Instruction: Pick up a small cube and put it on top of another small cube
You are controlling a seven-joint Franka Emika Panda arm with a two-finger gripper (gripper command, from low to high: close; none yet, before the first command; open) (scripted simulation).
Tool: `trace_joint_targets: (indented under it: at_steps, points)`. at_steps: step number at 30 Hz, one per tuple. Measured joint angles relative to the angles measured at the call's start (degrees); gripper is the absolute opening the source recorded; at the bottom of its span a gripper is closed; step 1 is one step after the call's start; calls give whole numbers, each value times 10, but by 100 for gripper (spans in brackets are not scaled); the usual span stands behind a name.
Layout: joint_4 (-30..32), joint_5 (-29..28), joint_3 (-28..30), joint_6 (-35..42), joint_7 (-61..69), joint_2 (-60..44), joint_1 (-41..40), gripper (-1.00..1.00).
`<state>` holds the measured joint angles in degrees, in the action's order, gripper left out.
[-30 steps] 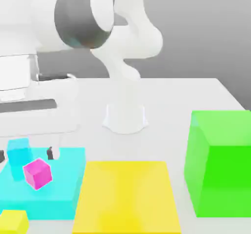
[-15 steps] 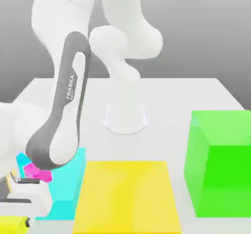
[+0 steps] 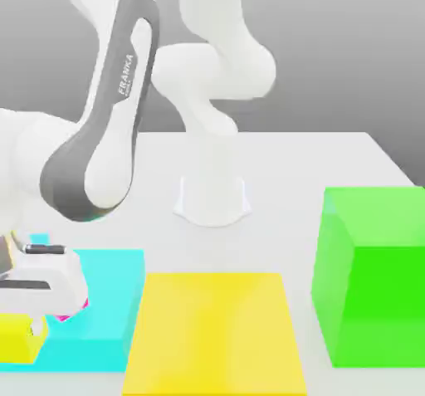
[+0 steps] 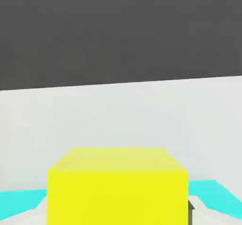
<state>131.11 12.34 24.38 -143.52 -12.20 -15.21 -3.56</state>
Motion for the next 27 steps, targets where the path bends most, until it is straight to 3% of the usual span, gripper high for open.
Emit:
trace_joint_targets:
  at_steps: [11,15,16,22,27]
  points:
    - [128,-153,16,47,-124,205,-2,-100]
    - [150,-118,21,-24,-99,153,9,-100]
    - [154,-107,20,-42,-91,137,9,100]
    - [155,-102,20,-51,-87,129,9,100]
    - [141,-156,15,30,-127,204,-3,100]
